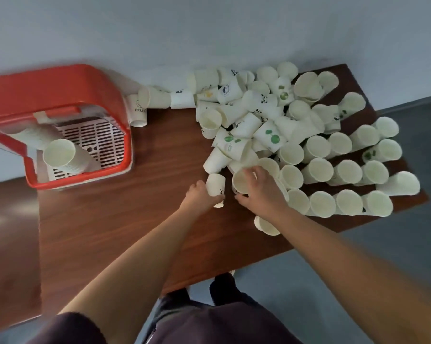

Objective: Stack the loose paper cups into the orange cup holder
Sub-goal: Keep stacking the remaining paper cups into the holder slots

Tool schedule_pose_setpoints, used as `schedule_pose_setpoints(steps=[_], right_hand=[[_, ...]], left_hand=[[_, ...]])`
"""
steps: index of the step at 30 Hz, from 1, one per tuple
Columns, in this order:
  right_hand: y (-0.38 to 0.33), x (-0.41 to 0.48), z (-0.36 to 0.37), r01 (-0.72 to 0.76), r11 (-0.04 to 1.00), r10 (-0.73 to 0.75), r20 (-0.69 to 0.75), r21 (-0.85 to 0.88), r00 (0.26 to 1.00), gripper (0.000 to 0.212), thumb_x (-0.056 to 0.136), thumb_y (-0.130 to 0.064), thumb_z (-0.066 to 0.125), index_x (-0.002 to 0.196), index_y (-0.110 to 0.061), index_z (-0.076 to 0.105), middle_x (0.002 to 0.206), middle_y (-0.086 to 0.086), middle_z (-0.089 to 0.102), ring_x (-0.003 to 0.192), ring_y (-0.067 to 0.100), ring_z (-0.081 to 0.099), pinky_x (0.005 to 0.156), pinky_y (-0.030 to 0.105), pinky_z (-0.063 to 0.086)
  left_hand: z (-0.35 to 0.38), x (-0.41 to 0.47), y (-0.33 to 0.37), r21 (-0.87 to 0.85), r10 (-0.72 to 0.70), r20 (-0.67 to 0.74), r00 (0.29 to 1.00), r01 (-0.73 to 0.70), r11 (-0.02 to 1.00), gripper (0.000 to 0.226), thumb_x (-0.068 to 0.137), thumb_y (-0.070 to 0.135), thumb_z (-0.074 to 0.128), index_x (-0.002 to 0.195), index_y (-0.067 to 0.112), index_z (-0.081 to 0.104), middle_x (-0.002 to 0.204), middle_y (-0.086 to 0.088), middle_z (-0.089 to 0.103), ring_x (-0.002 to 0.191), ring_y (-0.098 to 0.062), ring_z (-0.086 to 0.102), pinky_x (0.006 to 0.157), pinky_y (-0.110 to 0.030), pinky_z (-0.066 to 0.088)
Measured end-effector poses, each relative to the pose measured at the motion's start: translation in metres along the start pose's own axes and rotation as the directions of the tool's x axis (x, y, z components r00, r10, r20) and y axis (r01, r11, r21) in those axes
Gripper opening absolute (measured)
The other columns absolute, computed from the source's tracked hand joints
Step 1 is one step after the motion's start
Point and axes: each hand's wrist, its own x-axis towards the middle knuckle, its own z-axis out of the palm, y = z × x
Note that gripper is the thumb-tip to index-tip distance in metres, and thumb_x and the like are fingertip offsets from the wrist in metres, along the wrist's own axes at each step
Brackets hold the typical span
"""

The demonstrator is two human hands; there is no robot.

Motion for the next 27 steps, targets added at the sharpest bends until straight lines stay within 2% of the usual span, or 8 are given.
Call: schedule_pose_setpoints(steps=[3,8,12,15,21,24,27], right_hand=[[0.001,0.007,0.009,0.076,0.996,-0.075,0.017,-0.052,0.997,0.077,0.079,-0.043,0.073,0.140,-0.010,0.040,0.135,0.015,0.043,0.122,0.035,0.043,0.103,0.042,0.039],[0.004,0.010,0.017,0.125,0.987,-0.127,-0.016,-0.099,0.992,0.072,0.072,-0.028,0.081,0.133,-0.010,0.048,0.131,0.018,0.045,0.116,0.036,0.046,0.098,0.044,0.042],[0.007,0.013,0.018,0.124,0.984,-0.128,-0.024,-0.132,0.992,0.070,0.058,-0.014,0.082,0.123,-0.008,0.056,0.114,0.019,0.052,0.100,0.038,0.052,0.086,0.046,0.047],[0.004,0.017,0.015,0.151,0.974,-0.149,0.024,-0.166,0.989,0.074,0.061,-0.021,0.079,0.128,-0.006,0.053,0.110,0.017,0.052,0.100,0.037,0.050,0.085,0.045,0.044],[-0.008,0.016,0.010,0.191,0.960,-0.182,0.062,-0.204,0.981,0.048,0.071,-0.030,0.069,0.114,-0.015,0.054,0.110,0.011,0.046,0.101,0.032,0.044,0.087,0.040,0.039],[-0.010,0.014,0.012,0.220,0.964,-0.220,0.011,-0.147,0.975,0.020,0.083,-0.025,0.064,0.100,-0.015,0.063,0.114,0.013,0.048,0.104,0.035,0.047,0.089,0.044,0.040],[-0.021,0.012,0.010,0.272,0.962,-0.272,-0.014,-0.039,0.962,0.015,0.085,-0.026,0.068,0.092,-0.014,0.070,0.119,0.014,0.050,0.110,0.036,0.047,0.094,0.046,0.040]], left_hand=[[0.013,0.000,0.001,-0.009,-0.026,-0.020,0.999,0.025,1.000,0.070,0.081,0.045,0.071,0.130,0.006,0.043,0.129,-0.014,0.053,0.119,-0.034,0.053,0.093,-0.043,0.047],[0.004,-0.005,-0.014,-0.074,-0.058,-0.055,0.997,0.054,0.996,0.068,0.079,0.039,0.075,0.132,0.011,0.044,0.126,-0.012,0.055,0.111,-0.029,0.056,0.080,-0.034,0.044],[-0.013,-0.015,-0.034,-0.115,-0.092,-0.096,0.991,0.081,0.990,0.074,0.077,0.038,0.077,0.140,0.018,0.043,0.131,-0.010,0.049,0.106,-0.024,0.053,0.082,-0.032,0.044],[-0.021,-0.023,-0.042,-0.165,-0.123,-0.129,0.984,0.101,0.981,0.072,0.079,0.036,0.076,0.142,0.021,0.044,0.132,-0.009,0.045,0.105,-0.023,0.050,0.082,-0.030,0.041],[-0.030,-0.034,-0.056,-0.246,-0.187,-0.187,0.964,0.138,0.959,0.075,0.078,0.039,0.076,0.142,0.019,0.043,0.132,-0.010,0.046,0.112,-0.025,0.053,0.080,-0.030,0.043],[-0.033,-0.040,-0.065,-0.267,-0.208,-0.217,0.954,0.147,0.952,0.074,0.078,0.038,0.076,0.141,0.018,0.043,0.132,-0.010,0.047,0.106,-0.023,0.053,0.080,-0.030,0.044],[-0.035,-0.046,-0.078,-0.349,-0.236,-0.250,0.939,0.140,0.927,0.077,0.077,0.036,0.079,0.140,0.014,0.040,0.132,-0.009,0.047,0.110,-0.025,0.054,0.081,-0.033,0.048]])
